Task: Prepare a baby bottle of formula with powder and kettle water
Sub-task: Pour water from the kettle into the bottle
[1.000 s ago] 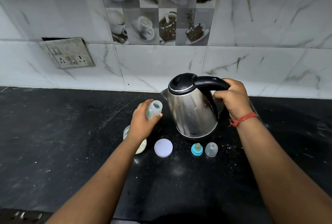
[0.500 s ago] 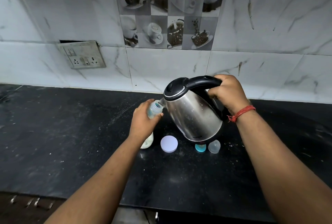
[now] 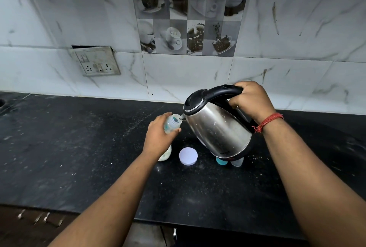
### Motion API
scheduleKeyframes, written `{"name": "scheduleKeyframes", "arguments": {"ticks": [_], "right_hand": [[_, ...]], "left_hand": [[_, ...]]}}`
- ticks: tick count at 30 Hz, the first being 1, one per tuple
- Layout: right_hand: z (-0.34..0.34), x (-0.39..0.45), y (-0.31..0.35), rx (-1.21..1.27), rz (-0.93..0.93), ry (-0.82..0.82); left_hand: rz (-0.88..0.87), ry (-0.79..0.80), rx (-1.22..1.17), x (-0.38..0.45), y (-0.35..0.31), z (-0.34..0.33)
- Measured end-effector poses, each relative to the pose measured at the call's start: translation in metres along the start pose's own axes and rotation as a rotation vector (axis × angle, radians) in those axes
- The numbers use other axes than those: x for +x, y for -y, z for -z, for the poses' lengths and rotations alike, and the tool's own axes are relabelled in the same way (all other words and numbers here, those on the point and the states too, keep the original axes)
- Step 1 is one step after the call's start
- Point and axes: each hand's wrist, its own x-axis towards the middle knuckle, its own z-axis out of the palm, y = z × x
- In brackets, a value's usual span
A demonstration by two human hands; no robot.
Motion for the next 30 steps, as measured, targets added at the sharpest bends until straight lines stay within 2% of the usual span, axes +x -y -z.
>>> {"name": "scheduleKeyframes", "arguments": {"ticks": [30], "right_hand": [[0.014,0.005,0.02,-0.179,0.018,0.05]], "left_hand": [[-0.002,0.026,-0.02,-0.004,-0.005,-0.009]]}}
